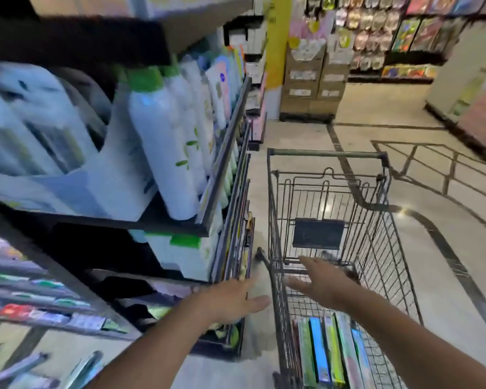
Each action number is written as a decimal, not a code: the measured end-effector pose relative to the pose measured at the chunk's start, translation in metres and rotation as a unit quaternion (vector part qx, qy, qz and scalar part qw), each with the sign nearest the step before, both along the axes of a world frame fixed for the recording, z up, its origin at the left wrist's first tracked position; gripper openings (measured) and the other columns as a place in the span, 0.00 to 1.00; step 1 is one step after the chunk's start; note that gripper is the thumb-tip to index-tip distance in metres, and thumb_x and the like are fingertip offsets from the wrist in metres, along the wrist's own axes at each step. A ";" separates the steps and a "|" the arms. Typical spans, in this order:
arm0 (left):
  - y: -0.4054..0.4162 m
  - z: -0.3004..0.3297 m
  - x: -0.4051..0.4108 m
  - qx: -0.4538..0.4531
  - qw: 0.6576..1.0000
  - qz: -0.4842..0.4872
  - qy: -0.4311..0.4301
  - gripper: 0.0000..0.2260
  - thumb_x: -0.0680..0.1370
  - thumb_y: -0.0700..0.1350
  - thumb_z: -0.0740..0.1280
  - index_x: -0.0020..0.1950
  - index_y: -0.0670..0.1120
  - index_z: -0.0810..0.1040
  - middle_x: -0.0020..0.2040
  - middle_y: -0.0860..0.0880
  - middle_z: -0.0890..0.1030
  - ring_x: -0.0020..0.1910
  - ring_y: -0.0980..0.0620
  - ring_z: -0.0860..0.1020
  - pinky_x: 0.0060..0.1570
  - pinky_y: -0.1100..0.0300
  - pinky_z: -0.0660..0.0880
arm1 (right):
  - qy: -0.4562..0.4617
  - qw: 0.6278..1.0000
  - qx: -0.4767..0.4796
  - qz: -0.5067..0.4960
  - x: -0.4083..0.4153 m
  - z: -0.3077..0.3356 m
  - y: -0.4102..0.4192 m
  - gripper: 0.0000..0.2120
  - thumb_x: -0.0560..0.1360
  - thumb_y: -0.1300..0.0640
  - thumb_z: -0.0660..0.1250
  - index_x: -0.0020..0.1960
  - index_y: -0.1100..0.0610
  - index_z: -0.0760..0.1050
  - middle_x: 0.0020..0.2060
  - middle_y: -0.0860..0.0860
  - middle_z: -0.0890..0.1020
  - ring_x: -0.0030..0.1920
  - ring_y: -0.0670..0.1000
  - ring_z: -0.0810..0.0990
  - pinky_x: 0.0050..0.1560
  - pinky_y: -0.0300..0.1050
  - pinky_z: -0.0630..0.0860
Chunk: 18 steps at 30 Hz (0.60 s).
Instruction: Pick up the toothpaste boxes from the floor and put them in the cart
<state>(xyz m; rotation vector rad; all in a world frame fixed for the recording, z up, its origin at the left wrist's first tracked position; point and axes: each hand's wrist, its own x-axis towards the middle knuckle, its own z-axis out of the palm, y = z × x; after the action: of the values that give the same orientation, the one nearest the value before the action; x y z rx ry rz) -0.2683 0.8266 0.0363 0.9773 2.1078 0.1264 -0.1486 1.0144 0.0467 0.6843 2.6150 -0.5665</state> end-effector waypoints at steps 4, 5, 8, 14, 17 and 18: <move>-0.105 0.001 -0.012 0.011 0.999 0.049 0.009 0.39 0.75 0.74 0.50 0.80 0.53 0.53 0.78 0.48 0.59 0.75 0.45 0.62 0.71 0.49 0.62 | 0.008 0.996 0.026 0.081 -0.014 0.010 -0.092 0.48 0.69 0.23 0.50 0.78 0.53 0.55 0.74 0.55 0.65 0.71 0.56 0.67 0.70 0.54 0.67; -0.134 0.000 -0.018 0.012 0.997 0.073 0.006 0.41 0.74 0.75 0.50 0.80 0.53 0.54 0.78 0.48 0.60 0.75 0.45 0.63 0.70 0.50 0.63 | 0.007 0.994 0.030 0.100 -0.020 0.011 -0.117 0.52 0.65 0.20 0.46 0.77 0.53 0.56 0.74 0.55 0.66 0.71 0.56 0.67 0.69 0.53 0.67; -0.232 -0.006 -0.035 0.034 0.988 0.147 0.027 0.45 0.67 0.80 0.48 0.73 0.51 0.65 0.71 0.44 0.71 0.67 0.44 0.72 0.64 0.50 0.70 | -0.006 0.986 0.038 0.163 -0.047 0.011 -0.192 0.58 0.59 0.17 0.42 0.79 0.52 0.52 0.75 0.55 0.63 0.73 0.56 0.64 0.71 0.53 0.64; -0.436 0.003 -0.023 0.022 0.945 0.314 0.085 0.40 0.71 0.76 0.52 0.76 0.53 0.61 0.68 0.46 0.73 0.63 0.46 0.74 0.60 0.52 0.72 | 0.028 0.946 0.057 0.316 -0.111 0.012 -0.346 0.65 0.53 0.14 0.34 0.79 0.54 0.53 0.76 0.53 0.63 0.73 0.55 0.65 0.71 0.51 0.64; -0.517 0.012 -0.002 0.002 0.913 0.393 0.114 0.55 0.61 0.84 0.43 0.78 0.50 0.58 0.73 0.45 0.68 0.70 0.46 0.68 0.68 0.51 0.66 | 0.047 0.923 0.035 0.379 -0.135 0.013 -0.419 0.51 0.67 0.21 0.47 0.79 0.54 0.54 0.75 0.53 0.63 0.73 0.54 0.64 0.72 0.52 0.63; -0.542 0.007 0.004 0.004 0.898 0.424 0.119 0.56 0.59 0.85 0.42 0.78 0.52 0.59 0.73 0.46 0.68 0.70 0.46 0.68 0.68 0.51 0.66 | 0.042 0.914 0.034 0.403 -0.143 0.011 -0.441 0.51 0.67 0.22 0.48 0.78 0.55 0.55 0.75 0.53 0.64 0.73 0.55 0.64 0.72 0.53 0.63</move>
<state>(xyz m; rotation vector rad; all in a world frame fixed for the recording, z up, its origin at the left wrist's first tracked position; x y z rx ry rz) -0.2644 0.2849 0.0436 0.0038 2.6281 0.4665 -0.2912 0.5735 0.0579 -0.4294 2.6808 -0.2413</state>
